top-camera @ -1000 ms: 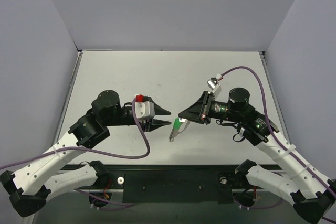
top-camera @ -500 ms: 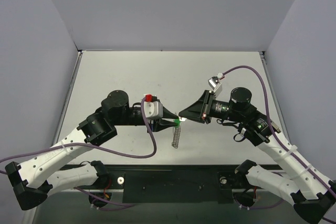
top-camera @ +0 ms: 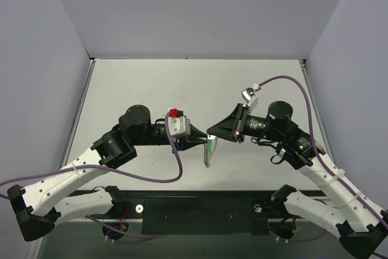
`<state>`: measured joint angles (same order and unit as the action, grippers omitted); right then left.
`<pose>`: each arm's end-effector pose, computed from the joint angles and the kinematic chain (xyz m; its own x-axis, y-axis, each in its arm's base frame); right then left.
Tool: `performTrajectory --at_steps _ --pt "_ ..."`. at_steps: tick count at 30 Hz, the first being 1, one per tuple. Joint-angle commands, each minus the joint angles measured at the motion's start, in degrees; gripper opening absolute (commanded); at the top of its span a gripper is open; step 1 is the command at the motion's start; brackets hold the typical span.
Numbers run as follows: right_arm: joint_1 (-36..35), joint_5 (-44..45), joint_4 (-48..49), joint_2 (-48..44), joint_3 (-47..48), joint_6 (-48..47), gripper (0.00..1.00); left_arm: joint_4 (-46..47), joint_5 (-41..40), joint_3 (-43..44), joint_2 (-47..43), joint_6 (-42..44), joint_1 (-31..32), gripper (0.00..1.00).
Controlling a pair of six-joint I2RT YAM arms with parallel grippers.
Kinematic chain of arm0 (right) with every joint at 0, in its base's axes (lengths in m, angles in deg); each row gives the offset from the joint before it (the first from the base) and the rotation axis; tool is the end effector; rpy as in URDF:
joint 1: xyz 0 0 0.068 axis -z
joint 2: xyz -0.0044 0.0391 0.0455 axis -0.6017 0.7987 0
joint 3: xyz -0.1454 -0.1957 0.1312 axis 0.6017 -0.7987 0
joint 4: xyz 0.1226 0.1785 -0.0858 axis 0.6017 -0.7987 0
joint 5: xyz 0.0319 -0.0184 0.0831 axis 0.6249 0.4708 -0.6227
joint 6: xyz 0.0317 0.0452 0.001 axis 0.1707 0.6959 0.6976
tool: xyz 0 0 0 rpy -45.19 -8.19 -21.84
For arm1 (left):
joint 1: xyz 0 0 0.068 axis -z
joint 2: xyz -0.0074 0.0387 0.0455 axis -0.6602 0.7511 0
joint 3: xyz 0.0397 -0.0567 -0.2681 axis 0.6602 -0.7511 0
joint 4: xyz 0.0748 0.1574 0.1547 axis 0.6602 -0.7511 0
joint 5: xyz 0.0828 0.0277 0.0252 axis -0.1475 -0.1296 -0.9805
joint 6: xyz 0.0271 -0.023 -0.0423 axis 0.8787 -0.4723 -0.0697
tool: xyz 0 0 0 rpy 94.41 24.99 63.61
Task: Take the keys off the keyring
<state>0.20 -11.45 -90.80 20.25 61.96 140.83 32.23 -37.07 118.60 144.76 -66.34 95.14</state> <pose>0.1139 0.1143 0.3944 -0.8903 0.2480 -0.3820 -0.3773 0.0682 0.9236 0.0954 -0.1641 0.3955 0.1061 0.0845 -0.9908 0.9920 0.0596 0.1113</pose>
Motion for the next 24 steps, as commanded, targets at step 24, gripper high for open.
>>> performTrajectory --at_steps 24 --pt "-1.70 0.33 5.21 -1.73 1.74 1.04 0.00 9.22 -6.21 -0.57 -0.83 -2.44 2.43 0.00"
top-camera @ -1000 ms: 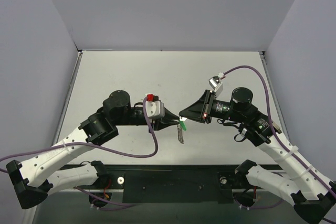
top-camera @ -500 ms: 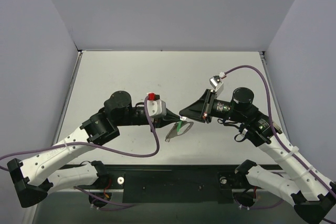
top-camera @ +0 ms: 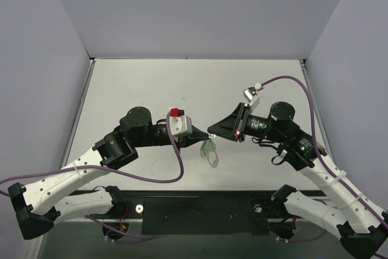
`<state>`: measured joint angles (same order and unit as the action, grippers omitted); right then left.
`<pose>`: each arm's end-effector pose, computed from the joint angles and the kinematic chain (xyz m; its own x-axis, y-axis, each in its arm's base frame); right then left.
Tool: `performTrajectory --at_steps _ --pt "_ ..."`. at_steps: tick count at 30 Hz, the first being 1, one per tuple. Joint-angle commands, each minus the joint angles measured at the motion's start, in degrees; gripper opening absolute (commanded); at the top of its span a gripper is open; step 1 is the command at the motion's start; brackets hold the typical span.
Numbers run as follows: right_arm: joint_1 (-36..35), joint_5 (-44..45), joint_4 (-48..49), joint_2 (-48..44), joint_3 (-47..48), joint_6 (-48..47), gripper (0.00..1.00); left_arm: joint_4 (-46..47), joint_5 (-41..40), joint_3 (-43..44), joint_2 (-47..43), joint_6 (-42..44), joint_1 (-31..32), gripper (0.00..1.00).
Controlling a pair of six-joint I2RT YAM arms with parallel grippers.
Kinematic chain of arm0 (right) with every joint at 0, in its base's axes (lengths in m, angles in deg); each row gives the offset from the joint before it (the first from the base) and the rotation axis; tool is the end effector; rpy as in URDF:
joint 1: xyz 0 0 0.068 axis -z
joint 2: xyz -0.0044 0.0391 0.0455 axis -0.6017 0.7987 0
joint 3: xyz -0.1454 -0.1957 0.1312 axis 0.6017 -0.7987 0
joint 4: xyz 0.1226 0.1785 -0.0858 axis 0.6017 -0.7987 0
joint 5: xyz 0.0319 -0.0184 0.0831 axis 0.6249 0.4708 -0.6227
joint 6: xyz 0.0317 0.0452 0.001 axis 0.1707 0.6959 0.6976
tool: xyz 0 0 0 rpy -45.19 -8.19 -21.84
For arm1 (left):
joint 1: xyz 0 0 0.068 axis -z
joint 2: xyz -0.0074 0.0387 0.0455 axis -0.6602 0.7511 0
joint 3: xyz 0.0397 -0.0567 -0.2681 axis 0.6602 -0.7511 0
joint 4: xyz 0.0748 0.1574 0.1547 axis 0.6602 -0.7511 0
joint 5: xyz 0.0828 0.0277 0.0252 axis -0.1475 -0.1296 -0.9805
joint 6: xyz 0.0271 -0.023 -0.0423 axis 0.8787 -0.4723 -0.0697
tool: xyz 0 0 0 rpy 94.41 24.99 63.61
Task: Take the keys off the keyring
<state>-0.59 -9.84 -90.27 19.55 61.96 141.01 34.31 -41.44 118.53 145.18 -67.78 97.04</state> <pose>0.1106 0.1135 0.3971 -0.8815 0.2663 -0.3898 -0.3886 0.0598 0.9195 0.0942 -0.1690 0.3976 0.0986 0.0677 -0.9928 0.9888 0.1061 0.1054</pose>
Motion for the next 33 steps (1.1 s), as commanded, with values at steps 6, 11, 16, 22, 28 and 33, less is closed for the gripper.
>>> performTrajectory --at_steps 6,11,16,22,28,33 --pt "-1.00 -0.41 4.43 -1.38 1.65 0.77 0.00 9.60 -4.74 -2.10 -2.30 -1.70 1.05 0.00" --pt "-1.00 2.05 1.80 -2.69 1.74 -0.54 0.00 11.71 -6.85 -3.15 -3.44 -3.46 1.32 0.00" --pt "-1.00 4.43 1.96 -4.28 0.78 -0.37 0.00 13.99 -8.61 -4.29 -5.02 -6.70 1.67 0.00" --pt "-1.00 8.82 -1.29 -5.95 -0.10 -1.16 0.00 20.68 -11.33 -6.58 -5.64 -12.60 3.94 0.00" --pt "-1.00 11.19 -2.08 -7.26 -1.77 -0.63 0.00 22.52 -15.99 -6.67 -5.21 -11.72 8.08 0.00" --pt "-1.09 12.51 -2.25 -8.84 -3.53 -0.19 0.00 24.63 -16.87 -6.66 -4.41 -12.16 9.22 0.00"
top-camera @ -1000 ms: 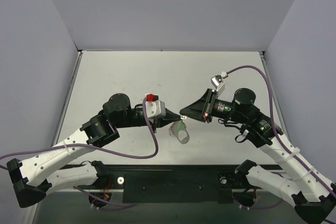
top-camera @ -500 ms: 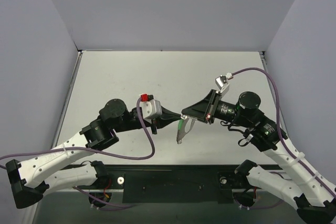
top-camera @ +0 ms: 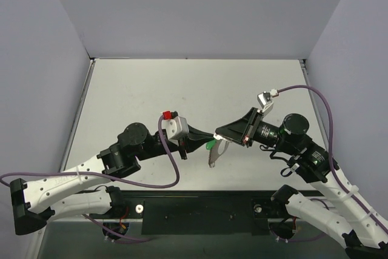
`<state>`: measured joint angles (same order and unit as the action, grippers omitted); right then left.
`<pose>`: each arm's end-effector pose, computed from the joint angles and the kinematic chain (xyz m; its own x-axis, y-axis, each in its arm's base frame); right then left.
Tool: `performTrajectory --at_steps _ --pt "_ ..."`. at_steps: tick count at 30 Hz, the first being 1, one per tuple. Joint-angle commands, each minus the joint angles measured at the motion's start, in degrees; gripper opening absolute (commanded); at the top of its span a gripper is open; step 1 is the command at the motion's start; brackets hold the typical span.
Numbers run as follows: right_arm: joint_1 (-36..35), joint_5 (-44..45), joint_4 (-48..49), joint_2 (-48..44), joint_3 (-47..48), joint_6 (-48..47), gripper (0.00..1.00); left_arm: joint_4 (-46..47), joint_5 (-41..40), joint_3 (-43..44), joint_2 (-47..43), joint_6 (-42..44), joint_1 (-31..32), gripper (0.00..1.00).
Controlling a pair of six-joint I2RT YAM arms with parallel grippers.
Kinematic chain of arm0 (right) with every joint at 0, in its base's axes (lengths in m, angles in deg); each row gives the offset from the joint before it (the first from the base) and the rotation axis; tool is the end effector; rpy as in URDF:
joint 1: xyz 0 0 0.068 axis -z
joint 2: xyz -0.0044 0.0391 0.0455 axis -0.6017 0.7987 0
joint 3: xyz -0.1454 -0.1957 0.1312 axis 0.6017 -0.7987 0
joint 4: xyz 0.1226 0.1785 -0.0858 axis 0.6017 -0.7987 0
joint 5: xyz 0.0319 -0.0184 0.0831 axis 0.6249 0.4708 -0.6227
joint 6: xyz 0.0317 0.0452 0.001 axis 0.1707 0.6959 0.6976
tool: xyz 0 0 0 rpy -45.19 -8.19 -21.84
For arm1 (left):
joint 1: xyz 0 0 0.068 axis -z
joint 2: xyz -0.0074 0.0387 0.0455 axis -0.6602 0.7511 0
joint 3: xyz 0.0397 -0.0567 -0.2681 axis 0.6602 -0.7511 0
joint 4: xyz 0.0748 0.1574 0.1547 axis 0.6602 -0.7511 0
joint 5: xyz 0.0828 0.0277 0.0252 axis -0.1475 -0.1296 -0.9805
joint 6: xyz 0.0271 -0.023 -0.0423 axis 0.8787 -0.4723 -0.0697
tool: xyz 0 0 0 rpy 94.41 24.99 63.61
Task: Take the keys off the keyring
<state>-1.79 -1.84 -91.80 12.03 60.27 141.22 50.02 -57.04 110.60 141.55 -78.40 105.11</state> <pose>0.0863 0.0925 0.4013 -0.8241 0.3903 -0.4105 -0.4245 0.0543 0.9038 0.0751 -0.1702 0.3935 0.0112 -0.1330 -0.9911 0.9710 0.2381 -0.0209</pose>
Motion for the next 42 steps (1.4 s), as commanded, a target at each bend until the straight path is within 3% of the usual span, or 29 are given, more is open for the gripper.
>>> performTrajectory --at_steps 1,21,34,35,38,40,42 --pt "0.11 4.86 -0.90 -1.42 -2.11 -0.33 0.00 9.88 -1.61 1.18 -0.78 -1.72 1.25 0.00" --pt "0.38 5.40 1.47 -0.98 -8.52 -0.59 0.00 13.32 -3.37 -0.23 -0.70 -2.07 1.34 0.00" --pt "1.43 4.70 1.03 -0.01 -10.99 -2.61 0.00 6.04 -7.76 -0.14 -1.14 -0.31 1.34 0.00" --pt "1.43 4.61 1.47 0.16 -11.08 -2.26 0.00 4.80 -7.94 -0.31 -1.05 -0.31 1.34 0.02" --pt "1.43 3.99 1.47 0.60 -10.55 -2.69 0.00 2.42 -6.81 -2.77 -2.01 -0.92 1.34 0.36" --pt "1.43 3.81 0.77 1.04 -10.20 -3.48 0.00 2.77 -6.45 -5.40 -3.50 -1.89 1.34 0.50" --pt "1.34 3.73 -0.02 1.57 -10.11 -4.10 0.00 3.03 -5.75 -7.78 -5.17 -2.16 1.34 0.54"
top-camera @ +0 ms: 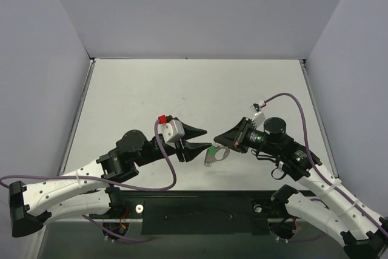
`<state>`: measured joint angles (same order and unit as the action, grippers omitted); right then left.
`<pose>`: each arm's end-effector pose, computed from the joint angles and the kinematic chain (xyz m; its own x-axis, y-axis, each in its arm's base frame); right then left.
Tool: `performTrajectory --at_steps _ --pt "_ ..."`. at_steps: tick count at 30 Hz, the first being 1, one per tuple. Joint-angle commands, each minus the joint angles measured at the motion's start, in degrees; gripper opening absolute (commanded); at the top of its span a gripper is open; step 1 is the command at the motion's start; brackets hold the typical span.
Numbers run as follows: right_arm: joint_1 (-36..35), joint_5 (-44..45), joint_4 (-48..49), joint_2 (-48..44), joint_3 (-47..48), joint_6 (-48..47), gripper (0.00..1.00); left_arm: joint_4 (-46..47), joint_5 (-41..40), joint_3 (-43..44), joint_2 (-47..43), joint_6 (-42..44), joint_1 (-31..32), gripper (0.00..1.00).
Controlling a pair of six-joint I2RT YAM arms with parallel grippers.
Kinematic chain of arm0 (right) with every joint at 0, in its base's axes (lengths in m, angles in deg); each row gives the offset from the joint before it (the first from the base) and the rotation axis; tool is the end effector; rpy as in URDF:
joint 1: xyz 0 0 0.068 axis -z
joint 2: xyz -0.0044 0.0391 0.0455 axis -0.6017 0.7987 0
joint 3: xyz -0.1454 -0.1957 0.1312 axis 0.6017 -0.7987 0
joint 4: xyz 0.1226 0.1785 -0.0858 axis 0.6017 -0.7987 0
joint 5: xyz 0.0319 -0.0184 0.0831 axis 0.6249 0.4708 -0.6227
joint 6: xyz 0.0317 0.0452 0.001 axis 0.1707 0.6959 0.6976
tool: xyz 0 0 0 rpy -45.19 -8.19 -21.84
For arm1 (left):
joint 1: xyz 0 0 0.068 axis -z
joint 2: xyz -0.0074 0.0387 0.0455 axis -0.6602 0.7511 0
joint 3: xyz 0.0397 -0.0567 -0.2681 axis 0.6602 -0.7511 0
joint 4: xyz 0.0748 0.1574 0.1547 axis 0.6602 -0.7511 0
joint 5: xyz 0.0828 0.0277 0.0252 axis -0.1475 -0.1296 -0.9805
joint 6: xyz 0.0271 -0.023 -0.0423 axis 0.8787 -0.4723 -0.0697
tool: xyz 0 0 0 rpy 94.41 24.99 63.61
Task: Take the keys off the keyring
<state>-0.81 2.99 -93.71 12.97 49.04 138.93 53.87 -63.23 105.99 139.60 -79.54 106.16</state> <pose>0.1058 0.1013 0.3338 -0.8428 0.4118 -0.3465 -0.2638 0.2450 0.9329 0.0735 -0.1655 0.3802 0.0002 -0.1632 -0.9866 0.9462 0.3192 -0.0526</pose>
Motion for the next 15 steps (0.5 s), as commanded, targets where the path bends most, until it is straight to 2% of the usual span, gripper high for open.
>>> performTrajectory --at_steps 1,7,15 --pt "0.45 -1.19 1.88 0.98 0.95 -1.81 0.00 -1.25 1.31 -4.22 -3.49 -1.02 0.29 0.55" --pt "0.45 -2.07 3.37 2.56 0.07 -1.72 0.00 0.77 3.60 -7.74 -2.79 -2.87 0.29 0.55" --pt "0.45 -3.04 3.46 3.71 1.74 -1.99 0.00 3.84 1.32 -10.03 0.98 -3.31 0.29 0.55"
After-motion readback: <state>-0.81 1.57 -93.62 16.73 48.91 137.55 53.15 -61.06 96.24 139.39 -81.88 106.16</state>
